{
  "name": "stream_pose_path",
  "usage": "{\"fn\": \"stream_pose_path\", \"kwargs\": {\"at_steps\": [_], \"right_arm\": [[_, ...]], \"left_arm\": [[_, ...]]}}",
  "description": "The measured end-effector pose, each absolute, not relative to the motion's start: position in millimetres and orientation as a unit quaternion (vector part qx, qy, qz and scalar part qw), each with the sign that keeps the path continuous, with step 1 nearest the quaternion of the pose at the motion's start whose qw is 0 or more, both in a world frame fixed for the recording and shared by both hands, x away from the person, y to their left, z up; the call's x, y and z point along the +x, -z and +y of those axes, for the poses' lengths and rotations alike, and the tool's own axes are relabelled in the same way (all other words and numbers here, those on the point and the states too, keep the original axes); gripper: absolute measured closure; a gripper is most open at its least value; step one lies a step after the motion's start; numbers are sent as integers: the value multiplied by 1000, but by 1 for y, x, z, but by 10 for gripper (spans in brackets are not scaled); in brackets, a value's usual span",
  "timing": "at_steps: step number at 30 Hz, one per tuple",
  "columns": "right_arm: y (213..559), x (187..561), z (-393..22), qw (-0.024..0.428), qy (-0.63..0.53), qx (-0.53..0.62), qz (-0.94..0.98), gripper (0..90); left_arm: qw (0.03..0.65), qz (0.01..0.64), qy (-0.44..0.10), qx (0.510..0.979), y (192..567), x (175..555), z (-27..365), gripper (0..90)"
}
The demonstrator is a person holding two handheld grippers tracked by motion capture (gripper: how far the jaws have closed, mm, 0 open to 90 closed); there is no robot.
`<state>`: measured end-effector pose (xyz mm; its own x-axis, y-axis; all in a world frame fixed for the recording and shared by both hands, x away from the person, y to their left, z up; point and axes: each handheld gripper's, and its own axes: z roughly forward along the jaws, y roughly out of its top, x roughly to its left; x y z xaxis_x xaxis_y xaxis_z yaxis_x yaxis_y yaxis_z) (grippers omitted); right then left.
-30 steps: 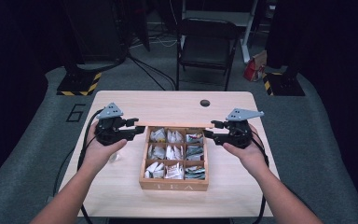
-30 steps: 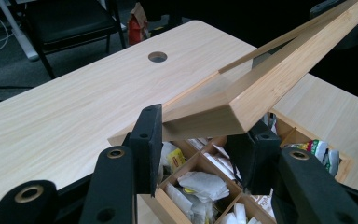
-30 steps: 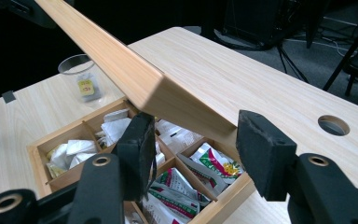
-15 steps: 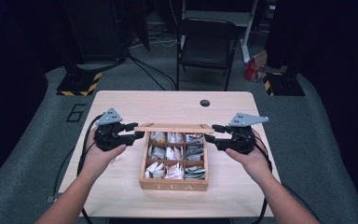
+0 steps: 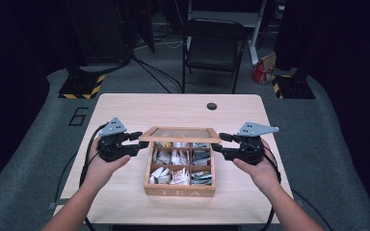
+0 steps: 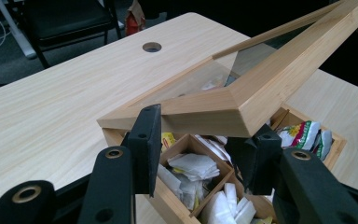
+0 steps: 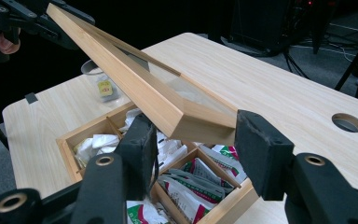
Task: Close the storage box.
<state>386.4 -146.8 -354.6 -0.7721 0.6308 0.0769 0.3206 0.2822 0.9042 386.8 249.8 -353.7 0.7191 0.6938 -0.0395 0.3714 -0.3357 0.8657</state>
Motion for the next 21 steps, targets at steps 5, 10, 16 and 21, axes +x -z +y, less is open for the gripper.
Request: {"fn": "stream_pose_path", "kwargs": {"at_steps": [5, 10, 16, 21], "right_arm": [[358, 384, -148, 147, -518, 304, 786, 492], [362, 378, -147, 152, -513, 302, 789, 493], [368, 371, -147, 154, -510, 301, 791, 492], [374, 365, -145, 167, -507, 299, 791, 495]], "left_arm": [[472, 333, -172, 798, 357, 384, 250, 554], [470, 330, -172, 800, 362, 380, 250, 551], [465, 329, -171, 804, 369, 373, 251, 545], [470, 329, -161, 803, 373, 367, 253, 546]]}}
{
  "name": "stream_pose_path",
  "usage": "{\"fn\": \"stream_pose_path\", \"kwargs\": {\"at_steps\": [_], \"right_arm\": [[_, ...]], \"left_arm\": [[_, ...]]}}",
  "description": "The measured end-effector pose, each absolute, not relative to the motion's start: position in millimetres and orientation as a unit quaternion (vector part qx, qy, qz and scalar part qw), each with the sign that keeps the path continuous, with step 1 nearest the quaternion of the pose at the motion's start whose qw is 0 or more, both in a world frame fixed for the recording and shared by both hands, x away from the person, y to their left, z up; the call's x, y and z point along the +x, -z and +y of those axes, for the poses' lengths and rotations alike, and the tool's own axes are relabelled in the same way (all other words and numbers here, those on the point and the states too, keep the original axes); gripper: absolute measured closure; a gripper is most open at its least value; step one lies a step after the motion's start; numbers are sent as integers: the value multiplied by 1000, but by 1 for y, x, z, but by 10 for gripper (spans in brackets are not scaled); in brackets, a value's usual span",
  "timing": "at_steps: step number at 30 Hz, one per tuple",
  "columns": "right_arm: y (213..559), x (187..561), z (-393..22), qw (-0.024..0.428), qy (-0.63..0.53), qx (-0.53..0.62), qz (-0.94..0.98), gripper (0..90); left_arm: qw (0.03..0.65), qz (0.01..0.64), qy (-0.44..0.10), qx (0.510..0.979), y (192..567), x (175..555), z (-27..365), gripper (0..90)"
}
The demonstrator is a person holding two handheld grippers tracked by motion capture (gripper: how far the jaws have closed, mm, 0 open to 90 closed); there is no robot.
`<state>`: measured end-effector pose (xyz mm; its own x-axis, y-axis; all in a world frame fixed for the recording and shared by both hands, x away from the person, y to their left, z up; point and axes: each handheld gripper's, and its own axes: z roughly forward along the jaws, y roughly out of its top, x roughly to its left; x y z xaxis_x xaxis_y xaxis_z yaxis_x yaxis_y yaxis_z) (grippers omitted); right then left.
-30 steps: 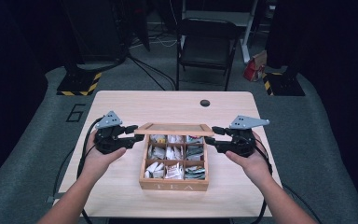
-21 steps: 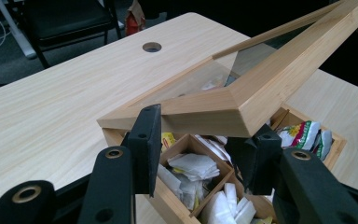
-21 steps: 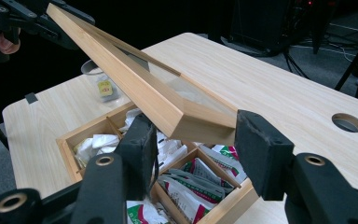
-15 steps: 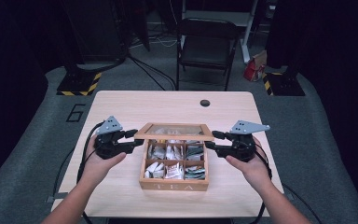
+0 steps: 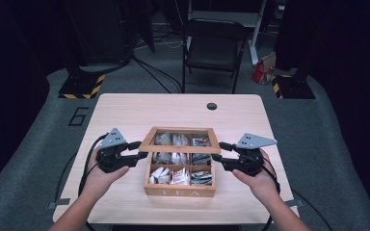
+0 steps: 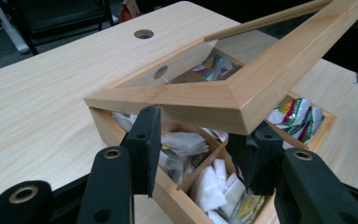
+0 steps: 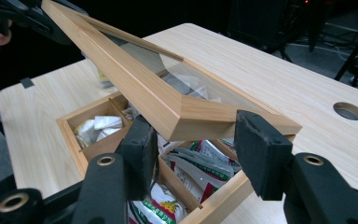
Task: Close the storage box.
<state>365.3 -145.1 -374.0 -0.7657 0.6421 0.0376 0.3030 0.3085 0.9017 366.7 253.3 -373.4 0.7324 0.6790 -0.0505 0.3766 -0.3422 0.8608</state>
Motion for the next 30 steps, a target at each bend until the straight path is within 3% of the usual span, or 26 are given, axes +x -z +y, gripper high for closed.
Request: {"fn": "stream_pose_path", "kwargs": {"at_steps": [10, 30], "right_arm": [[385, 355, -143, 186, -499, 293, 794, 493], [412, 342, -145, 166, -499, 305, 794, 488]], "left_arm": [[470, 318, -172, 805, 379, 351, 254, 547], [470, 318, -162, 807, 405, 340, 255, 549]]}}
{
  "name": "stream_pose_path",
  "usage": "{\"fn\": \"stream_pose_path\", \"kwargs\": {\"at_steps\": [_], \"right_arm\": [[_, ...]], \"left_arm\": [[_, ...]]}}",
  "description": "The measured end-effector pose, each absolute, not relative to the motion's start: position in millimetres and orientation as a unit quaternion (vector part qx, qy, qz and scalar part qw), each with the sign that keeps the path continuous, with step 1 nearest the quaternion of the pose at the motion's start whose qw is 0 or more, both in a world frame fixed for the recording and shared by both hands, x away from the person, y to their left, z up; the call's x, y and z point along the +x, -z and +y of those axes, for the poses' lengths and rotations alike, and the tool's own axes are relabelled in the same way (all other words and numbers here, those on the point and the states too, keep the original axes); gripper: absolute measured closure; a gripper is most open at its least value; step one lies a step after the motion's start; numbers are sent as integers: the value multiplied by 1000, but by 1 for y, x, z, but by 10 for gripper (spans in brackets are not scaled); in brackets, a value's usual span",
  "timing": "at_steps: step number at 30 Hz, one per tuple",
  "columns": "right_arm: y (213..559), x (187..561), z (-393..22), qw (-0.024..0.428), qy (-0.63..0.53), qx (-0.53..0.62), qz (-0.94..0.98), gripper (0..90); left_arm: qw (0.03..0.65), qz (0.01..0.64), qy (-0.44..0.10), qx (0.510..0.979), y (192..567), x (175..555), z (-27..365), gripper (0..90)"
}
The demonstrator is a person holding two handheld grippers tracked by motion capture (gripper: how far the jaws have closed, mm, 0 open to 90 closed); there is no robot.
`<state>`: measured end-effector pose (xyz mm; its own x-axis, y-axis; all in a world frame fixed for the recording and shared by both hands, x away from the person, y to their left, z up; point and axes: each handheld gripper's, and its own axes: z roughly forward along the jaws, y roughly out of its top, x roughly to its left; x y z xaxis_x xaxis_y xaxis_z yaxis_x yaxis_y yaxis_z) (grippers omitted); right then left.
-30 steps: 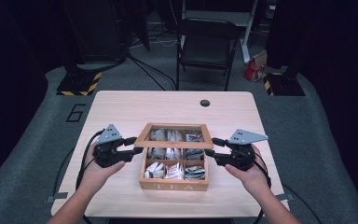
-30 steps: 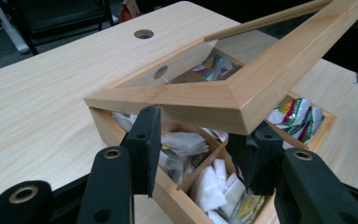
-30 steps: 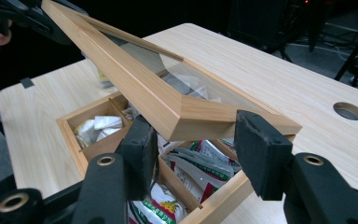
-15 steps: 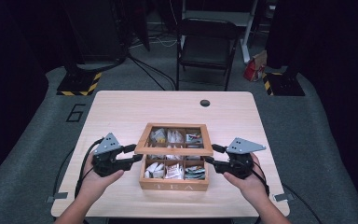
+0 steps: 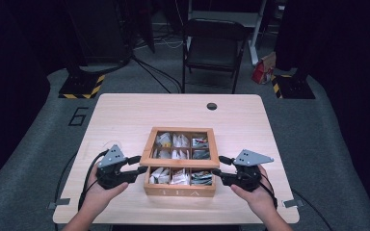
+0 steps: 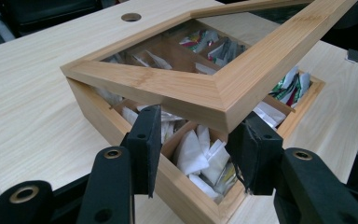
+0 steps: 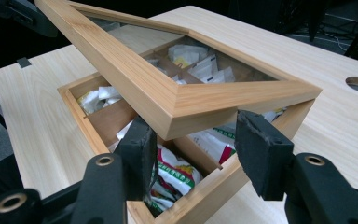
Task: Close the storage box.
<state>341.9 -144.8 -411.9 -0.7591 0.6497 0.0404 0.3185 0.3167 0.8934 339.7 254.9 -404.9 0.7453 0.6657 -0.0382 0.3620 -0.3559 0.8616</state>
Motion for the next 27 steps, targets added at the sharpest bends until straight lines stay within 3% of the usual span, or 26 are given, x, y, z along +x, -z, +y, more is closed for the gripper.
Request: {"fn": "stream_pose_path", "kwargs": {"at_steps": [27], "right_arm": [[437, 323, -141, 160, -485, 324, 796, 488]], "left_arm": [[464, 330, -156, 808, 430, 320, 253, 535]]}}
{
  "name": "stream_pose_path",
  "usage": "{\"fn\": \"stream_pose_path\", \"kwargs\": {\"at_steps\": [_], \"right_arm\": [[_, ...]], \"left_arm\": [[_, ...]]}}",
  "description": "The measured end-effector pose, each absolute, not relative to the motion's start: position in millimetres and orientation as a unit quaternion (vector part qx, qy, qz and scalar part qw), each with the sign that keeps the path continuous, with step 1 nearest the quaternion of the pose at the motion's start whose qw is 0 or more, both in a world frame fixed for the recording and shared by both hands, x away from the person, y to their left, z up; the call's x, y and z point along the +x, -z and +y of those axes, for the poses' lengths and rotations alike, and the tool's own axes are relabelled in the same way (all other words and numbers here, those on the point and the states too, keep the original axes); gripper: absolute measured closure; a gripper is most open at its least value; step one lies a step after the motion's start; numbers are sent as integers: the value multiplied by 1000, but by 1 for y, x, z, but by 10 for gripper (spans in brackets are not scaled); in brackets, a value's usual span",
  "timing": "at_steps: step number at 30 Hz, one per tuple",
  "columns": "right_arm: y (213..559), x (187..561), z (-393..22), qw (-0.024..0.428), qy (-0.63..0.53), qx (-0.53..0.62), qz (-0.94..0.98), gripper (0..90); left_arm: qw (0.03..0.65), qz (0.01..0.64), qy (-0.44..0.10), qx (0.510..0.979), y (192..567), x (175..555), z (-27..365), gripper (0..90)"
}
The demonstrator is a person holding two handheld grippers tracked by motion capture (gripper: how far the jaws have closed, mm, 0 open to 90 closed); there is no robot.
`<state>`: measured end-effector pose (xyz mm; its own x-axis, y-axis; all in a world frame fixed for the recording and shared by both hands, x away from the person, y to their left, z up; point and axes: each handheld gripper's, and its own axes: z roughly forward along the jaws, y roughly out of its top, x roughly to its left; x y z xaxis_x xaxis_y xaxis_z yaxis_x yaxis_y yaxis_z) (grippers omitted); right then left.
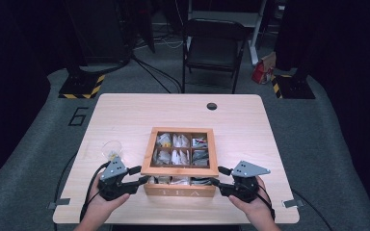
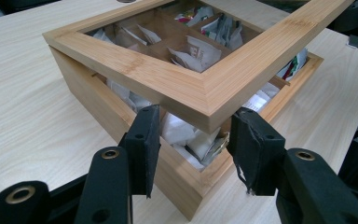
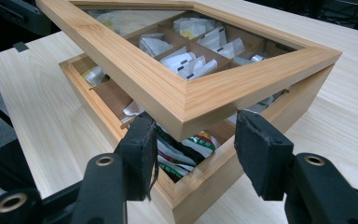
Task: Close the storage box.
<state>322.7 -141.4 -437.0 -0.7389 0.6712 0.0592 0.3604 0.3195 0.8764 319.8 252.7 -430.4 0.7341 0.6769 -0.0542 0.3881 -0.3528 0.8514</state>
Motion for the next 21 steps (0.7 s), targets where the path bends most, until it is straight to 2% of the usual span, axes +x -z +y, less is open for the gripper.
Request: {"fn": "stream_pose_path", "kwargs": {"at_steps": [21], "right_arm": [[453, 315, -142, 139, -474, 331, 804, 490]], "left_arm": [[452, 332, -144, 815, 450, 315, 252, 536]]}}
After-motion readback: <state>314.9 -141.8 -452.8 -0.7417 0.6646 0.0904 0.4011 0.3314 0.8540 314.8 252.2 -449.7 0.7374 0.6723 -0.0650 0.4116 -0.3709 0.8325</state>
